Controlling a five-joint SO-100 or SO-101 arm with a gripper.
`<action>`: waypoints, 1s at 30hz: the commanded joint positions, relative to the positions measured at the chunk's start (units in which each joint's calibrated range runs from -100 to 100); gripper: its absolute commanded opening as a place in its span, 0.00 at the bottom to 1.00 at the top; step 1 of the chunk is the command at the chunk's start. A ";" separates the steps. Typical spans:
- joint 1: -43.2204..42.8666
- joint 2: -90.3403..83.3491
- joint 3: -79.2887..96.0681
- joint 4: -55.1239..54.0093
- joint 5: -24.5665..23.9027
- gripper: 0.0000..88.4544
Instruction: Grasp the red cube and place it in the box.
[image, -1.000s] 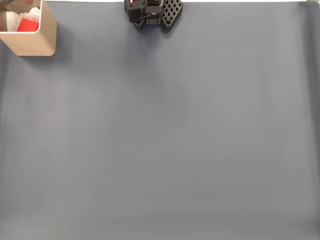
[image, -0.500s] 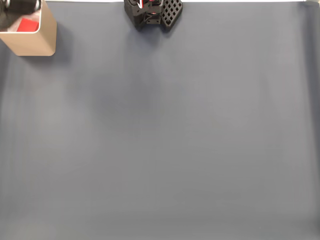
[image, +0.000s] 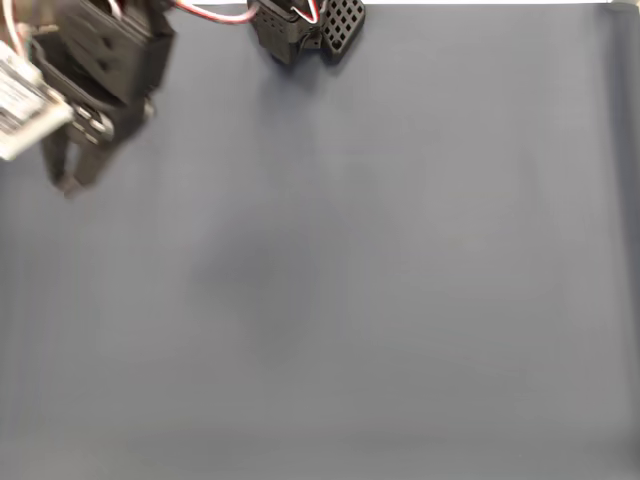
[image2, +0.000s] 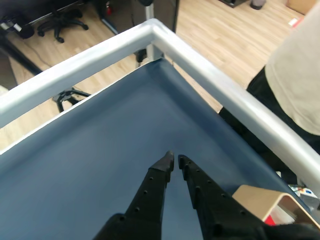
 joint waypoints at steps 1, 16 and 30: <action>-6.43 -0.25 -3.07 -0.63 0.34 0.00; -30.94 -12.90 15.08 -2.85 0.20 0.00; -35.48 -29.63 39.54 -9.24 0.00 0.00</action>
